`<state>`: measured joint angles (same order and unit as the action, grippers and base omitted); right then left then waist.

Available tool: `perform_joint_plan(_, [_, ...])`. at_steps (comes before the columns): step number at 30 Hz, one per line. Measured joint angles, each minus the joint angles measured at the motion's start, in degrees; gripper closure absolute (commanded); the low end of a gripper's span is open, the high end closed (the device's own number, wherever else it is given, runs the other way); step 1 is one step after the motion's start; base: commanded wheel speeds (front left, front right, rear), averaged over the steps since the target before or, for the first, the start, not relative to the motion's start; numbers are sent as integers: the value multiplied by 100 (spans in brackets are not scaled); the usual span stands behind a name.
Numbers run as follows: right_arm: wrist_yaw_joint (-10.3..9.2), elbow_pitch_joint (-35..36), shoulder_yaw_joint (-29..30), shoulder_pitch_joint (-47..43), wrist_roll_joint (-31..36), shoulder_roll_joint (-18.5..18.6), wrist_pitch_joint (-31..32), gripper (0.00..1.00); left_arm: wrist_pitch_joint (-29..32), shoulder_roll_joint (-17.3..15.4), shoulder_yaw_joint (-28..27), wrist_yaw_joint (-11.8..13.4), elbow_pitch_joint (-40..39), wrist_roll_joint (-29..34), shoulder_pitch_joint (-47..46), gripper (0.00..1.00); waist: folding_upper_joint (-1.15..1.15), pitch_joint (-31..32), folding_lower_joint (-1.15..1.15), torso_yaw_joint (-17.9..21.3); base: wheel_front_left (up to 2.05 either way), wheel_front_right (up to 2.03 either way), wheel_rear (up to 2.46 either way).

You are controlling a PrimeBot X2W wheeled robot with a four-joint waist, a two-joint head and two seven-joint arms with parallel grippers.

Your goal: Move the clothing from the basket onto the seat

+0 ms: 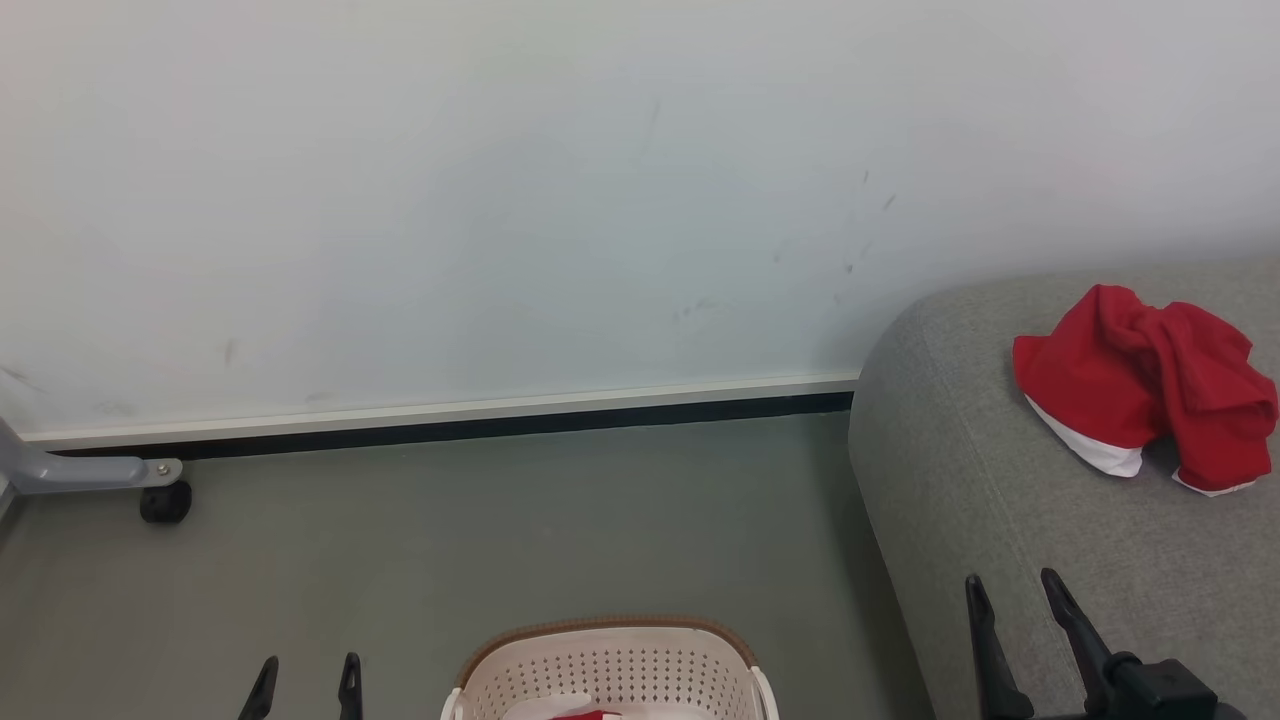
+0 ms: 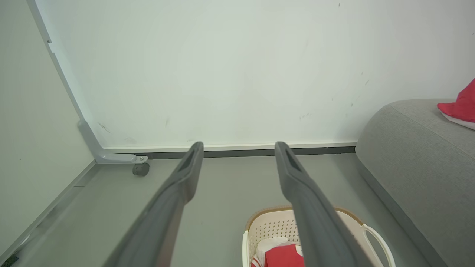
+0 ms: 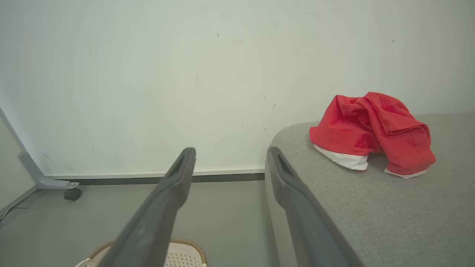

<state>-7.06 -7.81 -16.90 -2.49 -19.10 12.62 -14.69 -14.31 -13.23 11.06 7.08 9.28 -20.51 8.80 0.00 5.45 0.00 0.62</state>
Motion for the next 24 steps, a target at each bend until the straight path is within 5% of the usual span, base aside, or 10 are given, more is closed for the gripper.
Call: perform_joint_plan(24, [-7, 245, 264, 250, 113, -23, 0, 0, 171, 222, 558, -163, 339, 303, -722, 0, 1, -727, 0, 19, 0, 0, 0])
